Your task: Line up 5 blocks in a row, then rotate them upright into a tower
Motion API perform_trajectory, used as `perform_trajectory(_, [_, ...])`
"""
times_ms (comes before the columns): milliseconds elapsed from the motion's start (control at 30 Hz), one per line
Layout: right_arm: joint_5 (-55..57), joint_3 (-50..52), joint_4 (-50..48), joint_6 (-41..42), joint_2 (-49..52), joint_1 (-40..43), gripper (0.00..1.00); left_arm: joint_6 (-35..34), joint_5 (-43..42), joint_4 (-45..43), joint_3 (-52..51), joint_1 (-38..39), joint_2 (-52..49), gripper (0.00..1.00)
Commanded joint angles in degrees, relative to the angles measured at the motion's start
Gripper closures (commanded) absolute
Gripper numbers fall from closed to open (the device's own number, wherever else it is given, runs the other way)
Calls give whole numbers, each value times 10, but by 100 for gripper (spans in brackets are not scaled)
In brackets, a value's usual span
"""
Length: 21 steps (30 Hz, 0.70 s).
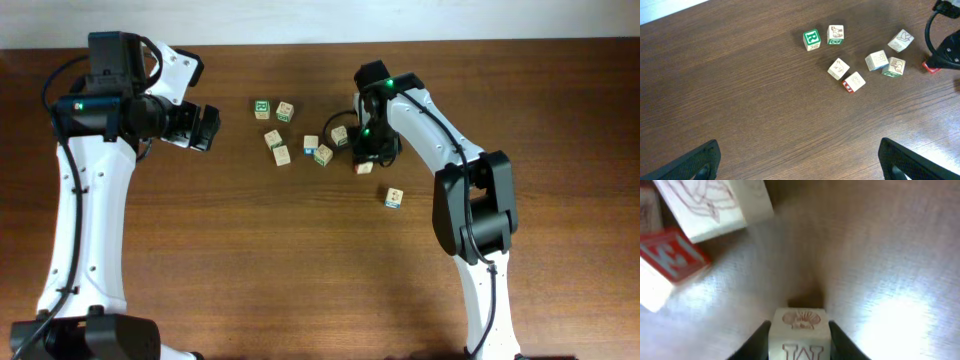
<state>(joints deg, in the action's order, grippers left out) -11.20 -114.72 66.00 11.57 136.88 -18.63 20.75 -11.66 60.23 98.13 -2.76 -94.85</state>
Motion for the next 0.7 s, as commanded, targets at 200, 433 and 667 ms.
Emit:
perform_trajectory(200, [28,4,130,143,-3,-13,70,-5,-8,-1,13,-4,-3,1])
perform_trajectory(433, [28,4,143,143,-3,-24,59,-5,-8,-1,13,-4,-3,1])
perform_trajectory(667, [29,-31,153,134,-21,-24,55,-5,-8,-1,13,-4,-3,1])
